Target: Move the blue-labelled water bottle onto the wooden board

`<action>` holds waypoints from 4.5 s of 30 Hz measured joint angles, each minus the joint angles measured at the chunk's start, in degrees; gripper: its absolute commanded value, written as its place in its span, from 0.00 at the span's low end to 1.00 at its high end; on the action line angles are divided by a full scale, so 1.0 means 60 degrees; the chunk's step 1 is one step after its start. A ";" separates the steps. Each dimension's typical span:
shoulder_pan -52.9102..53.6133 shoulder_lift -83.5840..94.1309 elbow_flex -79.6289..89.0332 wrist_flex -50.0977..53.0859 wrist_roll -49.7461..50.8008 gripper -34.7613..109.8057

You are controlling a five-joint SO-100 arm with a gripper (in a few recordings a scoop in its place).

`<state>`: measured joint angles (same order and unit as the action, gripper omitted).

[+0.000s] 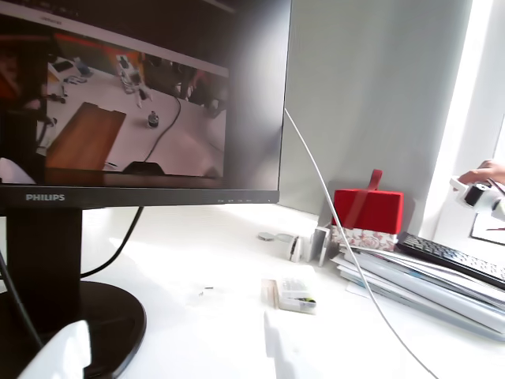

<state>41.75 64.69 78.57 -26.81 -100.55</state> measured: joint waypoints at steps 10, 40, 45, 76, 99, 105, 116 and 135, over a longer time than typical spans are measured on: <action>0.0469 0.1113 0.1919 -0.0688 -0.0234 0.43; 0.0322 -0.2197 0.0205 -0.3223 -0.1421 0.43; 0.0308 -0.2651 0.0176 -0.3457 -0.1523 0.43; 0.0571 -0.4102 0.0000 -0.5537 -0.0674 0.42; 0.0527 -0.6372 -0.2856 -0.4937 -0.1465 0.42; 0.0498 -0.6211 -0.2974 -0.3735 -0.2036 0.42; 0.0439 -0.6108 -0.3032 -0.3486 -0.2446 0.35; 0.0513 -0.6079 -0.3032 -0.3633 -0.1187 0.24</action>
<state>44.82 28.21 60.38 -48.60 -107.67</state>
